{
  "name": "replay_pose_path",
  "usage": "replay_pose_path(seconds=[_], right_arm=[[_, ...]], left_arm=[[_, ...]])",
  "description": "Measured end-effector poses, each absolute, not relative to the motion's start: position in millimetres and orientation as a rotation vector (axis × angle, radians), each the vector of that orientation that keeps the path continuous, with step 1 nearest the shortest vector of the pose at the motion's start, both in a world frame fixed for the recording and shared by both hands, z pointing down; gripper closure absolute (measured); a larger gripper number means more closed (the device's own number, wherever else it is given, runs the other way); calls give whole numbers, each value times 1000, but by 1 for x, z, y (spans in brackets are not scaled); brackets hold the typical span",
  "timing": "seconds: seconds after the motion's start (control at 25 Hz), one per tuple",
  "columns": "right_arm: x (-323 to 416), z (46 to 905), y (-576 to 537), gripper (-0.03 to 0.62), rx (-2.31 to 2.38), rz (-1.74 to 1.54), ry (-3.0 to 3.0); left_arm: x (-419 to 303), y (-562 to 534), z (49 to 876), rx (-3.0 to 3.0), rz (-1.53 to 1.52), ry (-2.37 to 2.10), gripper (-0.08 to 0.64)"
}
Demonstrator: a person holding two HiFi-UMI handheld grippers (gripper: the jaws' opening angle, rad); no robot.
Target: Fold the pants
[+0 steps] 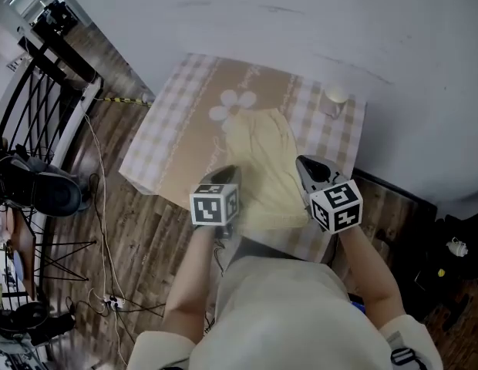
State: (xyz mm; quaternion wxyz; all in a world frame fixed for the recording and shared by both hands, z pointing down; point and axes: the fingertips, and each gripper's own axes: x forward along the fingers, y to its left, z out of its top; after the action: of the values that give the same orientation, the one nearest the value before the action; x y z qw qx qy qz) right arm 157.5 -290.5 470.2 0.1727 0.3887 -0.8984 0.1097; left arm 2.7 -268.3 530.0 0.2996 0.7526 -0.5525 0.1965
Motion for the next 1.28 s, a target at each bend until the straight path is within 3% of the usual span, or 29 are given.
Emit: replay_pose_path(seconds=[0.28, 0.4, 0.64, 1.28], right_arm=[[125, 494, -343, 584, 1024, 389, -2504], [116, 515, -368, 488, 1006, 424, -2441], [101, 559, -420, 506, 1020, 429, -2321], [92, 601, -456, 586, 865, 399, -2205]], left_arm=[[-19, -329, 533, 2009, 526, -1471, 535], [-27, -353, 541, 1999, 524, -1443, 525], [-33, -390, 567, 1990, 557, -1364, 442], [-33, -447, 599, 2026, 661, -1267, 436]])
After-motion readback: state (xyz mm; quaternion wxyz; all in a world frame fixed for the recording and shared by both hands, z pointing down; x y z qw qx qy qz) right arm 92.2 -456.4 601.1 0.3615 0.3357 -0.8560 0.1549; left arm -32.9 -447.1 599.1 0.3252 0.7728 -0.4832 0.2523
